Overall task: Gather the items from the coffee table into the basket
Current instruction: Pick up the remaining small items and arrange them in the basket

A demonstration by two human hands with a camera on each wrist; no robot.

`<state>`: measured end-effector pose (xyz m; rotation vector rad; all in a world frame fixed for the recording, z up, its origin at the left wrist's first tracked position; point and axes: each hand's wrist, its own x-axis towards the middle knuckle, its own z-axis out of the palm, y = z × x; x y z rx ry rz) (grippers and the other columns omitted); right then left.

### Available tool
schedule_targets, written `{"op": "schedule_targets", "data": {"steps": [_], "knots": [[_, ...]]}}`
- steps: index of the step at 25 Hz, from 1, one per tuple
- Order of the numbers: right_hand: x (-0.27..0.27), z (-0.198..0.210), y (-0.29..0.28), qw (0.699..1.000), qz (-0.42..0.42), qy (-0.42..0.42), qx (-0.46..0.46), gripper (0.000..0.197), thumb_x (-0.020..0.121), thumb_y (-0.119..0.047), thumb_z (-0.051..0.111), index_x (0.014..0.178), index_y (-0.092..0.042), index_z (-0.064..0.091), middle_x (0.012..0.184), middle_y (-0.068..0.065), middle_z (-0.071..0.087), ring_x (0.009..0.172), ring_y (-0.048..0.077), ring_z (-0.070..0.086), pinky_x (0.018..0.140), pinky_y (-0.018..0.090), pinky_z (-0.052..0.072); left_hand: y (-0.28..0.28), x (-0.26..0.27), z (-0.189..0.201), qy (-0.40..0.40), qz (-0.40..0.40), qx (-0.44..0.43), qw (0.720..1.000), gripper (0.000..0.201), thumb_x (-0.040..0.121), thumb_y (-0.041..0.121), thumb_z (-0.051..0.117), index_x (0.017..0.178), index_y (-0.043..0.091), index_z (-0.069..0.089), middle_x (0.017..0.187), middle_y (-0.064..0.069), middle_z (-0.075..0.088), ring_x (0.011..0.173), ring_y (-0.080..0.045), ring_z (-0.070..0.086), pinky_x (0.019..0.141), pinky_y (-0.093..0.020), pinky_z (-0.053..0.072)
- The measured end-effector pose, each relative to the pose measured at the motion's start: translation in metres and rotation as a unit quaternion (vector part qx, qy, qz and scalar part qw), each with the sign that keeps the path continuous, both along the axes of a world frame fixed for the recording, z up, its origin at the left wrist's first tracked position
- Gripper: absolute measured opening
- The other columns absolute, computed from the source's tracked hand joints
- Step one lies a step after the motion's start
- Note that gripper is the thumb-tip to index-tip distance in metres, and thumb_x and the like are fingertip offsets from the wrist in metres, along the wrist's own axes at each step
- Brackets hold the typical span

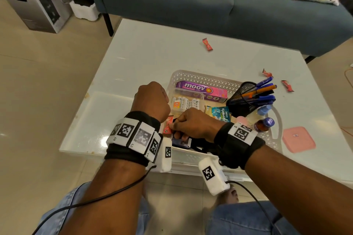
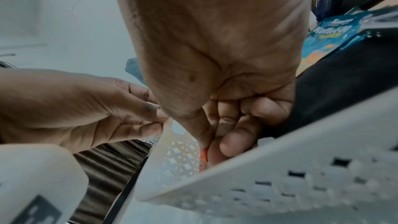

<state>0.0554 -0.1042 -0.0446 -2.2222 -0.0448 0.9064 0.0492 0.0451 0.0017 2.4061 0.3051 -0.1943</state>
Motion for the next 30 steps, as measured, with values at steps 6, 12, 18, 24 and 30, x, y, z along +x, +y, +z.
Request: {"op": "schedule_targets", "data": {"steps": [6, 12, 18, 24, 30], "knots": [[0.011, -0.01, -0.002, 0.995, 0.02, -0.078, -0.066, 0.027, 0.09, -0.03, 0.076, 0.079, -0.006, 0.079, 0.074, 0.004, 0.074, 0.065, 0.011, 0.062, 0.067, 0.028, 0.053, -0.002, 0.001, 0.001, -0.006, -0.006, 0.02, 1.0, 0.022, 0.08, -0.005, 0.063, 0.083, 0.014, 0.074, 0.089, -0.004, 0.067, 0.092, -0.024, 0.067, 0.08, -0.03, 0.051], [-0.008, 0.027, -0.04, 0.989, -0.038, -0.133, 0.046, 0.023, 0.089, -0.034, 0.077, 0.086, -0.011, 0.076, 0.071, 0.005, 0.072, 0.064, 0.011, 0.065, 0.067, 0.033, 0.057, -0.019, 0.0, -0.004, -0.108, -0.059, 0.079, 0.989, 0.02, 0.083, 0.015, 0.076, 0.1, 0.019, 0.067, 0.119, -0.006, 0.054, 0.113, -0.022, 0.053, 0.081, -0.029, 0.042], [-0.009, 0.108, -0.156, 0.891, -0.296, -0.283, 0.193, 0.013, 0.095, -0.017, 0.07, 0.093, -0.004, 0.074, 0.069, 0.0, 0.069, 0.056, 0.004, 0.06, 0.054, 0.016, 0.046, -0.069, -0.016, -0.015, 0.003, -0.263, -0.022, 0.965, 0.019, 0.082, 0.034, 0.079, 0.094, 0.028, 0.066, 0.102, 0.008, 0.064, 0.087, -0.013, 0.061, 0.081, -0.029, 0.05], [0.079, 0.058, -0.299, 0.882, -0.396, -0.255, 0.017, 0.028, 0.091, -0.031, 0.075, 0.1, -0.004, 0.073, 0.097, 0.009, 0.073, 0.078, 0.017, 0.068, 0.057, 0.023, 0.051, -0.099, -0.024, -0.035, 0.045, -0.356, 0.098, 0.928, 0.032, 0.087, 0.051, 0.068, 0.099, 0.022, 0.071, 0.098, 0.002, 0.07, 0.089, -0.014, 0.067, 0.081, -0.03, 0.053], [0.124, -0.022, -0.36, 0.87, -0.373, -0.189, -0.26, 0.061, 0.089, -0.058, 0.067, 0.129, -0.013, 0.066, 0.139, 0.012, 0.061, 0.131, 0.034, 0.055, 0.109, 0.037, 0.043, -0.112, -0.031, -0.046, 0.018, -0.325, 0.168, 0.93, 0.041, 0.089, 0.059, 0.06, 0.074, 0.021, 0.064, 0.086, 0.011, 0.059, 0.07, -0.006, 0.058, 0.061, -0.022, 0.04]]}}
